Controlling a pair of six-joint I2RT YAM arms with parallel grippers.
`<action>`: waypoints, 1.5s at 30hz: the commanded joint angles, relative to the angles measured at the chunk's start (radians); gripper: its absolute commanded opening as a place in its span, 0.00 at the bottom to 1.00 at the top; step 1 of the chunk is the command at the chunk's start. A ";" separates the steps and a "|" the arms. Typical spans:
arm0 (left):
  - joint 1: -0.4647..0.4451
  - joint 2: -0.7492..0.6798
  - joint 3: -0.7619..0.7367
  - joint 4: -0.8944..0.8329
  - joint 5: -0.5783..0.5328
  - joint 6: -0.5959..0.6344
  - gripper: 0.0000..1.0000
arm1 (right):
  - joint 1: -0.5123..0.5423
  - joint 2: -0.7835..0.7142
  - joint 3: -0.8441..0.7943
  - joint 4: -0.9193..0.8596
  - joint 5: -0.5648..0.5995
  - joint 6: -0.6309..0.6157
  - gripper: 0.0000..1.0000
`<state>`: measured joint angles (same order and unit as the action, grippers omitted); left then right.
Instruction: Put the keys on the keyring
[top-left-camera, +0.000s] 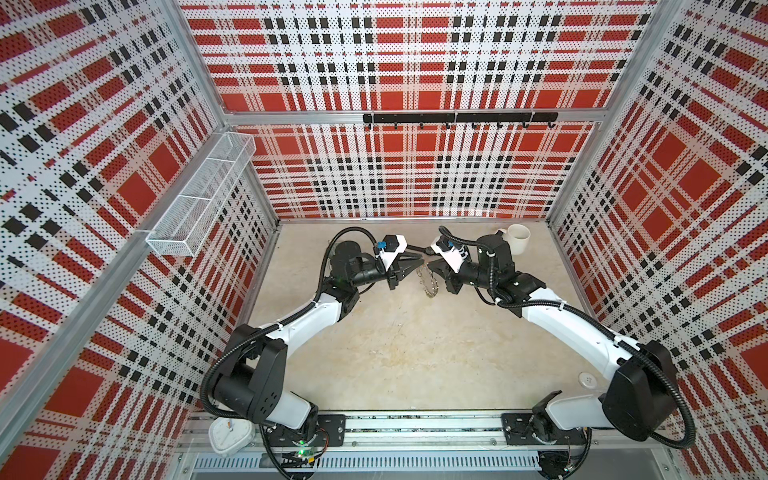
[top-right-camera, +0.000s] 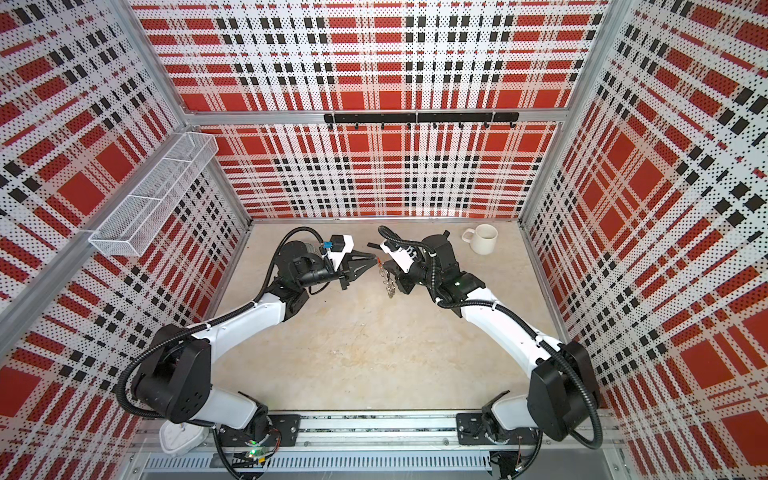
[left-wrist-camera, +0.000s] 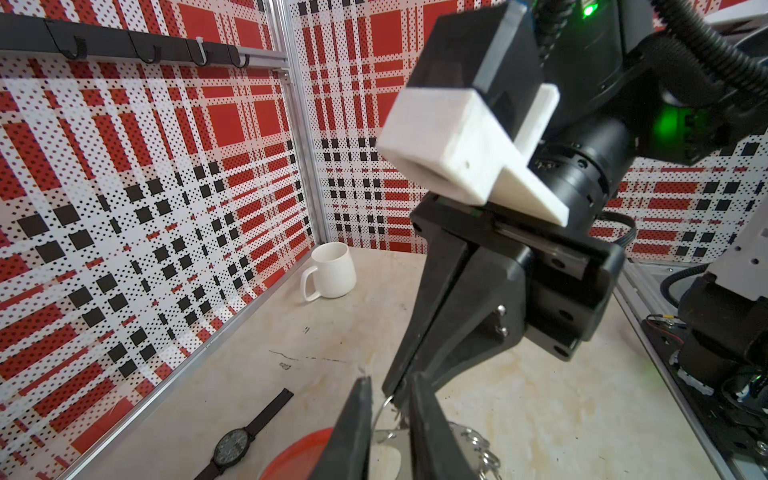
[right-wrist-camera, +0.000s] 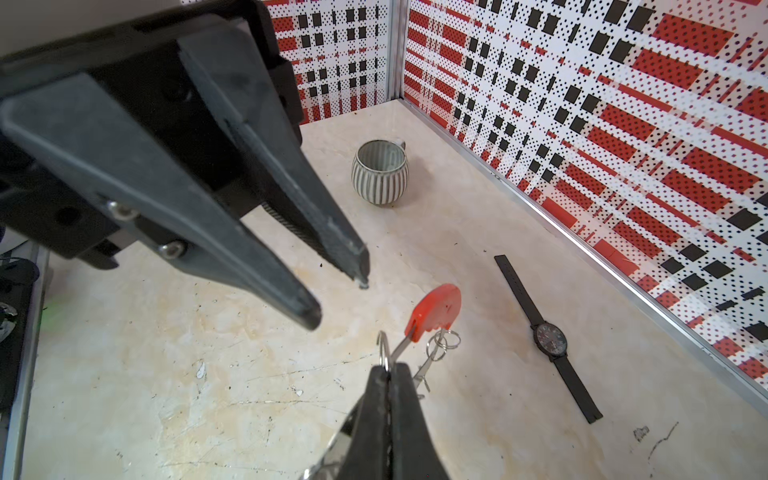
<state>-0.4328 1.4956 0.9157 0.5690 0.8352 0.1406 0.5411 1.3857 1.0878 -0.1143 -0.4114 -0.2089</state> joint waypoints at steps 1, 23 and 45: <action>0.000 0.005 0.028 -0.047 0.009 0.024 0.22 | 0.008 -0.048 0.011 0.047 -0.024 -0.014 0.00; 0.005 0.034 0.049 -0.084 0.023 0.031 0.25 | 0.030 -0.047 0.027 0.039 -0.044 -0.006 0.00; -0.013 0.020 0.041 -0.093 0.070 0.051 0.00 | 0.036 -0.045 0.013 0.076 -0.024 0.008 0.00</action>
<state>-0.4316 1.5234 0.9382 0.4770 0.8787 0.1829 0.5617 1.3605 1.0882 -0.1005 -0.4187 -0.1997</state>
